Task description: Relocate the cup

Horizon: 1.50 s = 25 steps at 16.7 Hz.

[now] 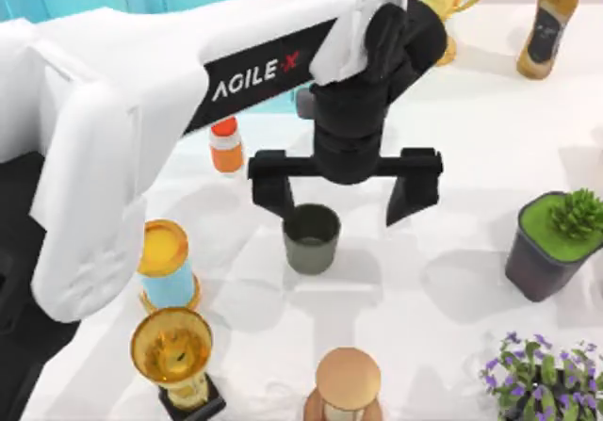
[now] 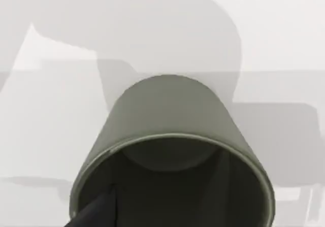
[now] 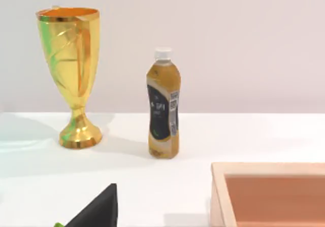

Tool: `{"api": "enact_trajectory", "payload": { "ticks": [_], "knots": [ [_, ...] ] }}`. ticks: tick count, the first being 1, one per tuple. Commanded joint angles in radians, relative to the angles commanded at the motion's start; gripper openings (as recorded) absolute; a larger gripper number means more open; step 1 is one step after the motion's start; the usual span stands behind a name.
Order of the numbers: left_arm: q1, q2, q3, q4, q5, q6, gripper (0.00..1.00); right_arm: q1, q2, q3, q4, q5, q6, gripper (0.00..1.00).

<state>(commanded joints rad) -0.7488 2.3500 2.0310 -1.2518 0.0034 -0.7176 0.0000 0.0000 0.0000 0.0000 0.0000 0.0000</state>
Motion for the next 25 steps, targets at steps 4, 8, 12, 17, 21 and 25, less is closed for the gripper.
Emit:
{"api": "enact_trajectory", "payload": {
  "ticks": [4,8,12,17,21,25],
  "knots": [
    [-0.001,0.003,-0.115,0.116,0.0,-0.001,1.0,0.0,0.0,0.0,0.0,0.0,0.0,1.0],
    [-0.001,0.003,-0.118,0.119,0.0,-0.001,1.0,0.0,0.0,0.0,0.0,0.0,0.0,1.0],
    [-0.001,0.003,-0.118,0.119,0.0,-0.001,0.7,0.0,0.0,0.0,0.0,0.0,0.0,1.0],
    [-0.001,0.003,-0.118,0.119,0.0,-0.001,0.32,0.0,0.0,0.0,0.0,0.0,0.0,1.0],
    [-0.001,0.003,-0.118,0.119,0.0,-0.001,0.02,0.0,0.0,0.0,0.0,0.0,0.0,1.0],
    [-0.001,0.003,-0.118,0.119,0.0,-0.001,0.0,0.0,0.0,0.0,0.0,0.0,0.0,1.0]
  ]
}}
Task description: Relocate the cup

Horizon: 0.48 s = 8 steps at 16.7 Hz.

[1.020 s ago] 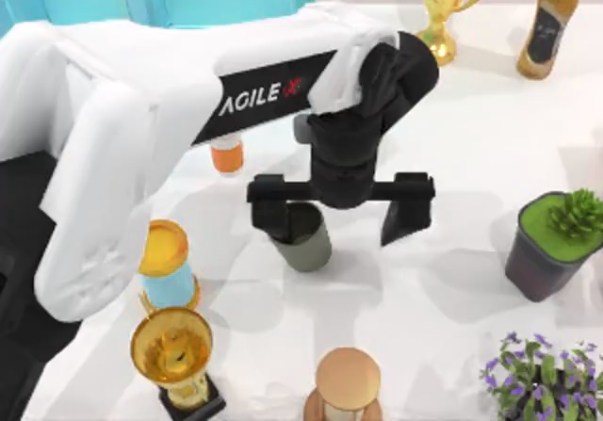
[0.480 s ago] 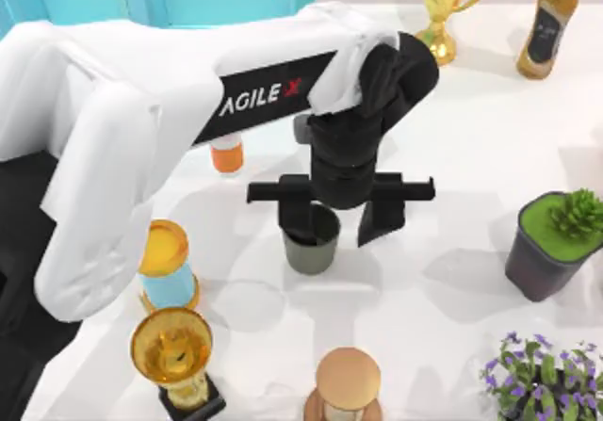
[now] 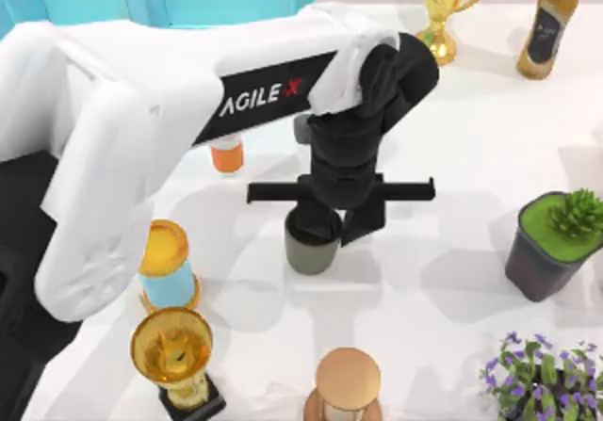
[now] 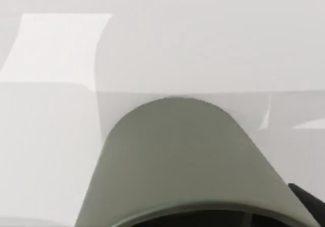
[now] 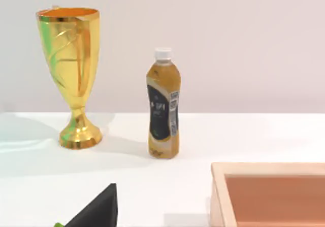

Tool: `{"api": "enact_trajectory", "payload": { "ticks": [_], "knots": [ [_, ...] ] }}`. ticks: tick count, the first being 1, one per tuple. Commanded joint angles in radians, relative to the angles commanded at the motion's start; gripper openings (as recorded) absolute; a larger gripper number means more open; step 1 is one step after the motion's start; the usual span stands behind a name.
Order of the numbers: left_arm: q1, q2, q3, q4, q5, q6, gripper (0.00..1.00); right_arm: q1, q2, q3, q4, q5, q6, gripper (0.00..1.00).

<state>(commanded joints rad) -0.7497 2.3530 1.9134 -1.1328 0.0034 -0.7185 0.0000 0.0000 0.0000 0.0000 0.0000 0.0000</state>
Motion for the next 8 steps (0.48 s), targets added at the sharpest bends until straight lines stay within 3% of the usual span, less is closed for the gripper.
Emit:
{"api": "enact_trajectory", "payload": {
  "ticks": [8],
  "knots": [
    [0.036,-0.026,-0.025,-0.002,0.002,0.036,0.0,0.0,0.0,0.0,0.0,0.0,0.0,1.0]
  ]
}}
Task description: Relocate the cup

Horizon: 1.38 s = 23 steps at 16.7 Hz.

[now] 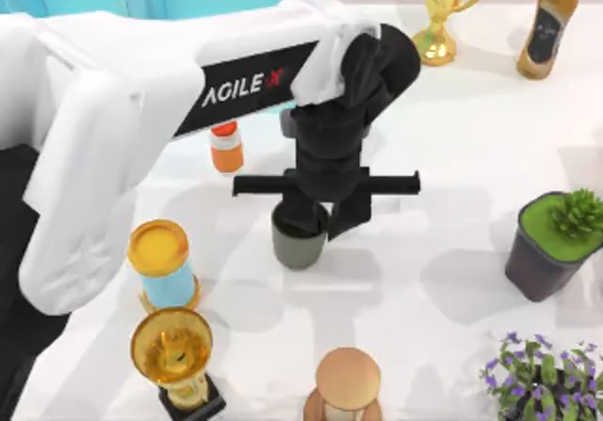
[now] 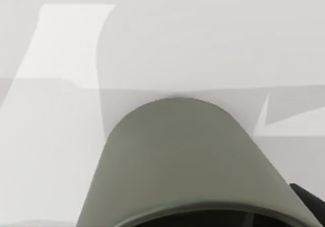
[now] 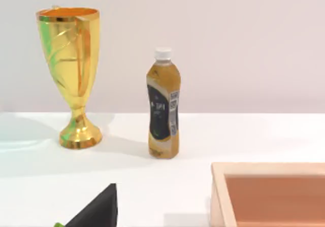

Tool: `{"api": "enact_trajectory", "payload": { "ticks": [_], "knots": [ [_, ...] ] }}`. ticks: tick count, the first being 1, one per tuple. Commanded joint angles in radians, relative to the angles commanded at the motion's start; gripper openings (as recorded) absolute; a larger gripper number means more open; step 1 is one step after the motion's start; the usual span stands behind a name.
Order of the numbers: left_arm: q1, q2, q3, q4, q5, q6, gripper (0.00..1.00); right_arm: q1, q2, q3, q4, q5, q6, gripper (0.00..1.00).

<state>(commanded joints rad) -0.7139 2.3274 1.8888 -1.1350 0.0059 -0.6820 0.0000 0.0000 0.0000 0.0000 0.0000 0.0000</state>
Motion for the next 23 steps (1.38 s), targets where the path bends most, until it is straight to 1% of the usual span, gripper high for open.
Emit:
{"api": "enact_trajectory", "payload": {
  "ticks": [3,8,11,14,19,23],
  "knots": [
    [0.128,-0.09,-0.085,0.0,0.009,0.124,0.0,0.0,0.0,0.0,0.0,0.0,0.0,1.0],
    [0.479,-0.313,-0.301,-0.001,0.032,0.47,0.0,0.0,0.0,0.0,0.0,0.0,0.0,1.0],
    [0.632,-0.433,-0.42,-0.002,0.043,0.624,0.0,0.0,0.0,0.0,0.0,0.0,0.0,1.0],
    [0.691,-0.49,-0.476,-0.001,0.048,0.683,0.0,0.0,0.0,0.0,0.0,0.0,0.0,1.0],
    [0.689,-0.484,-0.476,0.002,0.045,0.685,0.0,0.0,0.0,0.0,0.0,0.0,0.0,1.0],
    [0.699,-0.454,-0.554,0.11,0.046,0.694,0.0,0.0,0.0,0.0,0.0,0.0,0.0,1.0]
  ]
}}
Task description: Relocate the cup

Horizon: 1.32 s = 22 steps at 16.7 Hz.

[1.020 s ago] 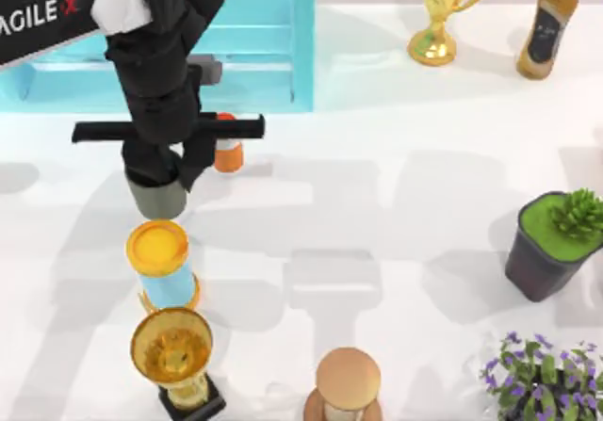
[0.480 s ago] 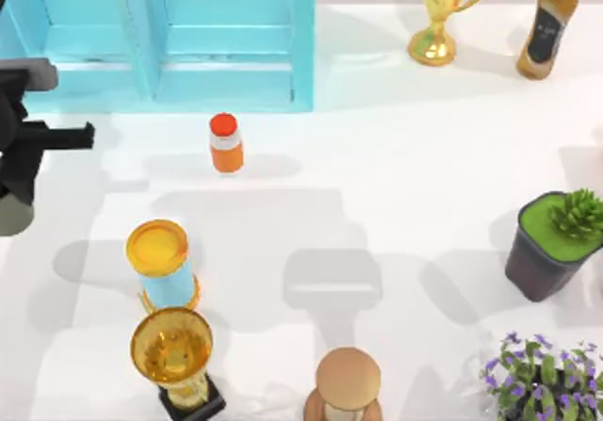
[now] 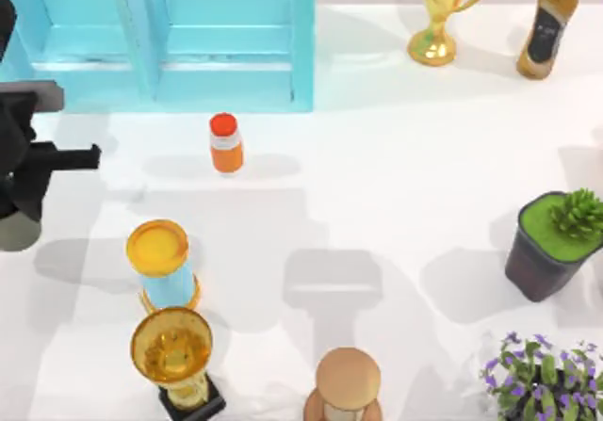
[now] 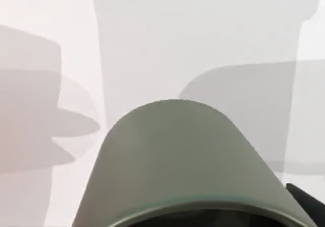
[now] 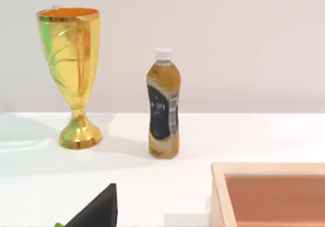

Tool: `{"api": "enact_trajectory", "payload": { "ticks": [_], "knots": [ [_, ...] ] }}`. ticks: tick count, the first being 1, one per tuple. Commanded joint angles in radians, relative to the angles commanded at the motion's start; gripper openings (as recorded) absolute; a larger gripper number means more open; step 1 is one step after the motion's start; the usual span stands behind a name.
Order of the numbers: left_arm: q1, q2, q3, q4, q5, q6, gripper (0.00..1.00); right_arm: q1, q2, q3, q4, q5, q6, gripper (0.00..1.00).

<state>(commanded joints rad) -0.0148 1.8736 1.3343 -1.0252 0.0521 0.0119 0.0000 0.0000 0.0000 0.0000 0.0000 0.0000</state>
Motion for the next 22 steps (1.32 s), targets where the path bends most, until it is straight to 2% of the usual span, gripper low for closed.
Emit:
{"api": "enact_trajectory", "payload": {
  "ticks": [4,8,21,22],
  "knots": [
    [0.011,0.035,-0.085,0.126,0.002,0.01,0.0,0.0,0.0,0.0,0.0,0.0,0.0,1.0],
    [0.013,0.04,-0.09,0.132,0.003,0.011,0.0,0.0,0.0,0.0,0.0,0.0,0.0,1.0],
    [0.013,0.04,-0.09,0.132,0.003,0.011,0.98,0.0,0.0,0.0,0.0,0.0,0.0,1.0],
    [0.013,0.04,-0.09,0.132,0.003,0.011,1.0,0.0,0.0,0.0,0.0,0.0,0.0,1.0]
  ]
}}
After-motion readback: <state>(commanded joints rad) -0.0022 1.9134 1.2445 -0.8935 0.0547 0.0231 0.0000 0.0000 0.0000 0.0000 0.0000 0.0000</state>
